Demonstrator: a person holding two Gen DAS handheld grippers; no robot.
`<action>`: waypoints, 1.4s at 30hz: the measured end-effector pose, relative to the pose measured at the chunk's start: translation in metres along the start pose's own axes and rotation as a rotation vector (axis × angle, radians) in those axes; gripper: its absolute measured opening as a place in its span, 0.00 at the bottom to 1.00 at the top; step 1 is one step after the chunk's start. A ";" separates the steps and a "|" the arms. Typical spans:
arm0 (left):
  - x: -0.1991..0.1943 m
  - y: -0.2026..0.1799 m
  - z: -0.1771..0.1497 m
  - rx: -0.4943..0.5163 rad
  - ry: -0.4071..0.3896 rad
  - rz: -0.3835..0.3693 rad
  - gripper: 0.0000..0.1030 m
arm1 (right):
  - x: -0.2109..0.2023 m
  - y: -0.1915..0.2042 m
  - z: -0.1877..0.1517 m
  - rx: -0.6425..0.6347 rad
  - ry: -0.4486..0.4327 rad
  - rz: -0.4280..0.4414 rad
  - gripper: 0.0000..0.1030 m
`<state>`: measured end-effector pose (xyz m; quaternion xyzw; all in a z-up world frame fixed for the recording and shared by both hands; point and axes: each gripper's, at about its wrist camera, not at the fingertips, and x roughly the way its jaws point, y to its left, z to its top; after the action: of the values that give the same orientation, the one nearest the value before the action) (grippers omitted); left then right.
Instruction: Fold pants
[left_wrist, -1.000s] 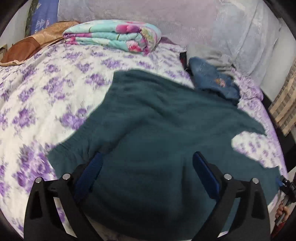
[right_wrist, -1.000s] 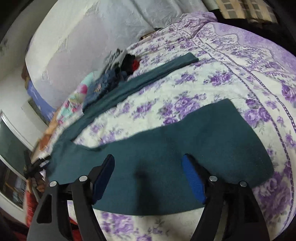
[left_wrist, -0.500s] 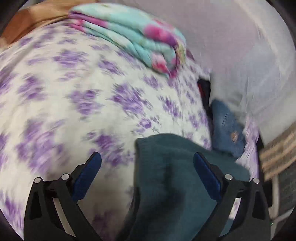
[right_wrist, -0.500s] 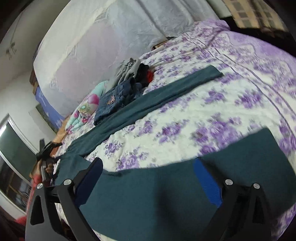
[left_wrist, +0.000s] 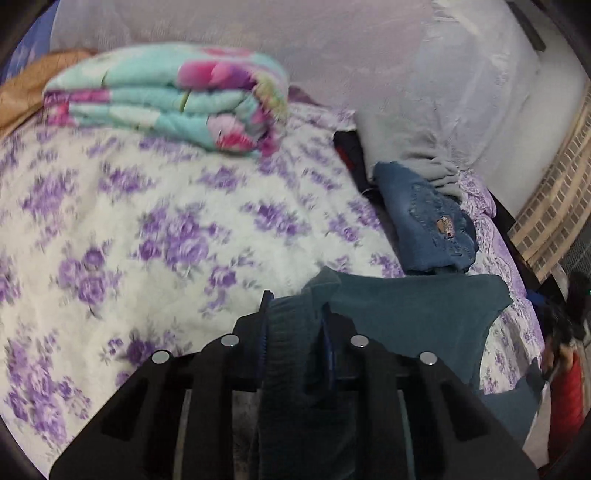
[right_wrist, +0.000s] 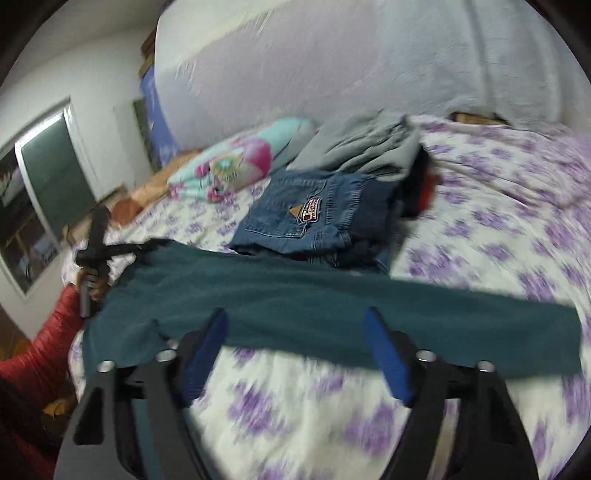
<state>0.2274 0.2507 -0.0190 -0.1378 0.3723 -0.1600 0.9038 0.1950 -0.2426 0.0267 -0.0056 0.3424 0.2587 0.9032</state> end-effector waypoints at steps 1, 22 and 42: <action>-0.002 0.002 0.001 -0.012 -0.016 -0.005 0.21 | 0.015 -0.002 0.008 -0.026 0.027 -0.018 0.59; -0.007 0.016 0.004 -0.074 -0.067 -0.030 0.21 | 0.102 0.002 0.015 -0.258 0.205 -0.241 0.05; -0.172 0.033 -0.163 -0.343 -0.161 -0.147 0.55 | -0.082 0.142 -0.170 -0.331 0.015 -0.088 0.48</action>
<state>0.0010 0.3268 -0.0347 -0.3287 0.3095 -0.1483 0.8798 -0.0279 -0.1898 -0.0286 -0.1715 0.3014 0.2716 0.8978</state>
